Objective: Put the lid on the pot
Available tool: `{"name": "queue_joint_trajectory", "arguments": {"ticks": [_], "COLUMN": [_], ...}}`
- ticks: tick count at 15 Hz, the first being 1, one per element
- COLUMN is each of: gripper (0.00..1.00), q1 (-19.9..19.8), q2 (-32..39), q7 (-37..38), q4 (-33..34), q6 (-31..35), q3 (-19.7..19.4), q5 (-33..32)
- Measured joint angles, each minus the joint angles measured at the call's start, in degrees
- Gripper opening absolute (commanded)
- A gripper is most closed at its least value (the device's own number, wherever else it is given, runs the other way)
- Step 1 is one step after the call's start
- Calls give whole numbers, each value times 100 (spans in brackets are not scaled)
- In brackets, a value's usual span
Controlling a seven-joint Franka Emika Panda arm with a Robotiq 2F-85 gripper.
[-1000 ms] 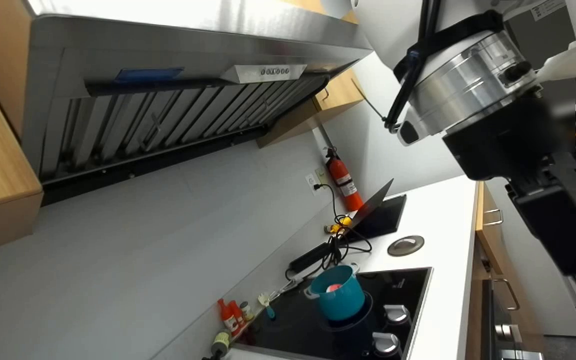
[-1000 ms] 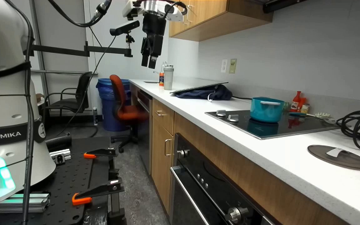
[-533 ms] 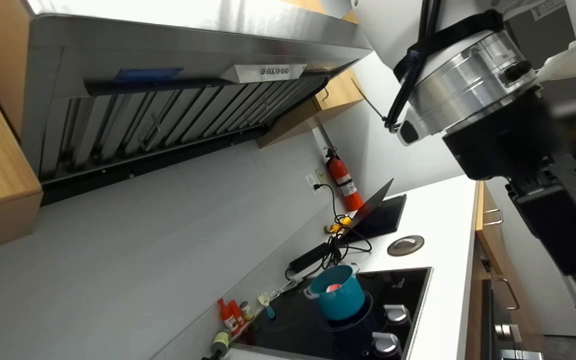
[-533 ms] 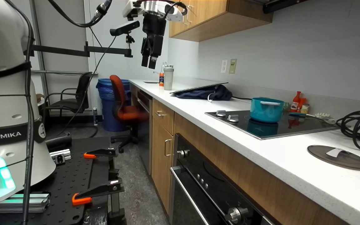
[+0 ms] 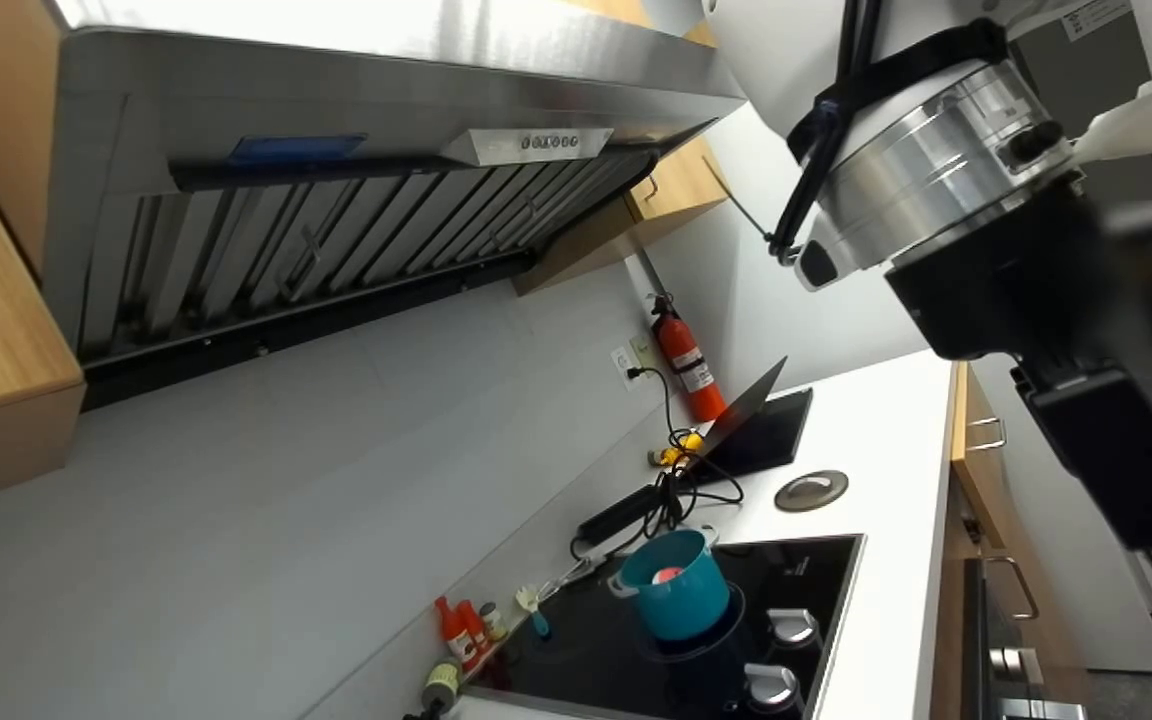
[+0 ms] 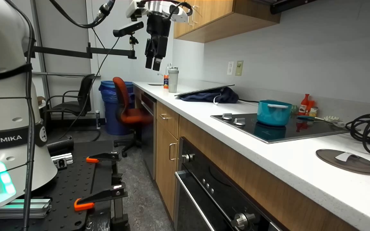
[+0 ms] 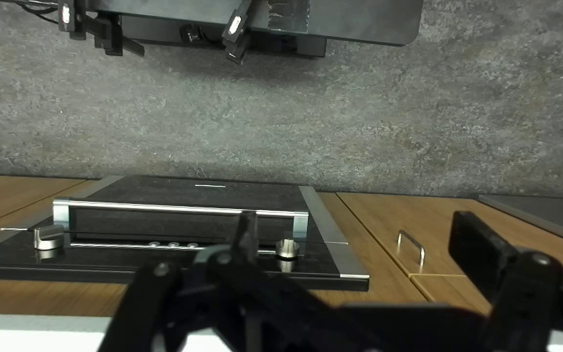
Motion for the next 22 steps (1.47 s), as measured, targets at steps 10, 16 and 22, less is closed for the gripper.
{"name": "queue_joint_trajectory", "arguments": {"ticks": [10,16,22], "gripper": [100,100,100], "q1": [-119,-472,-833], "q2": [95,323,650], "q7": [0,0,0], "q4": [0,24,203], "q6": [71,536,971], "q3": [-133,-436,-731], "q5": [-147,-530,-822]}}
